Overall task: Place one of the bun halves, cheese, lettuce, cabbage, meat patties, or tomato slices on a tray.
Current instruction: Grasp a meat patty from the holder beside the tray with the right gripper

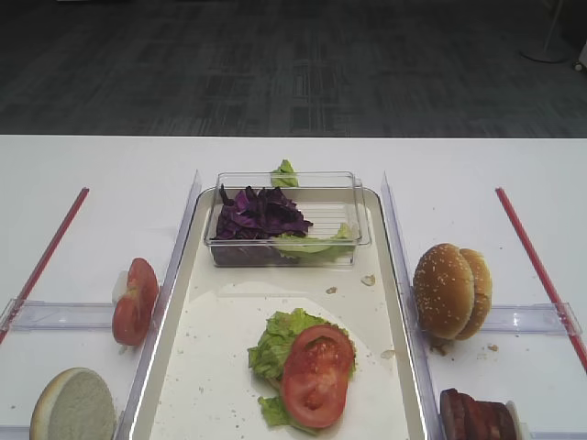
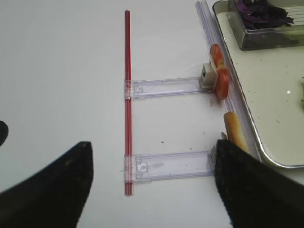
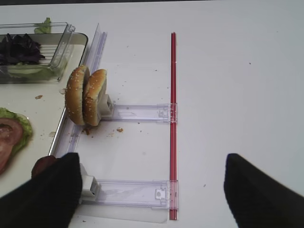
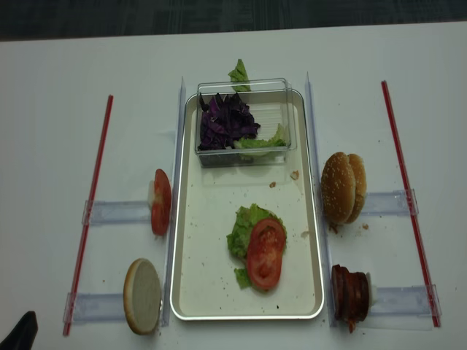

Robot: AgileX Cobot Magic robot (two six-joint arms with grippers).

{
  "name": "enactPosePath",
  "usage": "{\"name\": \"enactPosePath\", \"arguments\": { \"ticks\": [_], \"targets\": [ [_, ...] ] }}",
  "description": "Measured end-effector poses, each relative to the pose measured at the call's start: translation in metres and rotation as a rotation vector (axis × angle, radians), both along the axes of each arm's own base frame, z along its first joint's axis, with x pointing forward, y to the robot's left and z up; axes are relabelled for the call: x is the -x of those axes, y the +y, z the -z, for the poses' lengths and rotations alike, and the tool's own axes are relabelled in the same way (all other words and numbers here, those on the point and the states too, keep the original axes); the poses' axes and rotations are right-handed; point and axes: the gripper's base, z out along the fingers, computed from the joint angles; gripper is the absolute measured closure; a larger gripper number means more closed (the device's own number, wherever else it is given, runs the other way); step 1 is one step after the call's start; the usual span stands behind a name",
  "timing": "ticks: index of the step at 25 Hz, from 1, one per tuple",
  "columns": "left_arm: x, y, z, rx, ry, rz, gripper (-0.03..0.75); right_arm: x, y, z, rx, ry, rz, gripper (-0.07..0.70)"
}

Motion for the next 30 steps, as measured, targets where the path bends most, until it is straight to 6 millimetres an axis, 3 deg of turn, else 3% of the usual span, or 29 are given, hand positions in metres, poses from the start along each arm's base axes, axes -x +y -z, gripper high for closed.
{"name": "enactPosePath", "arguments": {
  "ticks": [30],
  "targets": [
    [0.0, 0.0, 0.0, 0.0, 0.0, 0.0, 0.223, 0.0, 0.0, 0.0, 0.0, 0.0, 0.0, 0.006]
  ]
}}
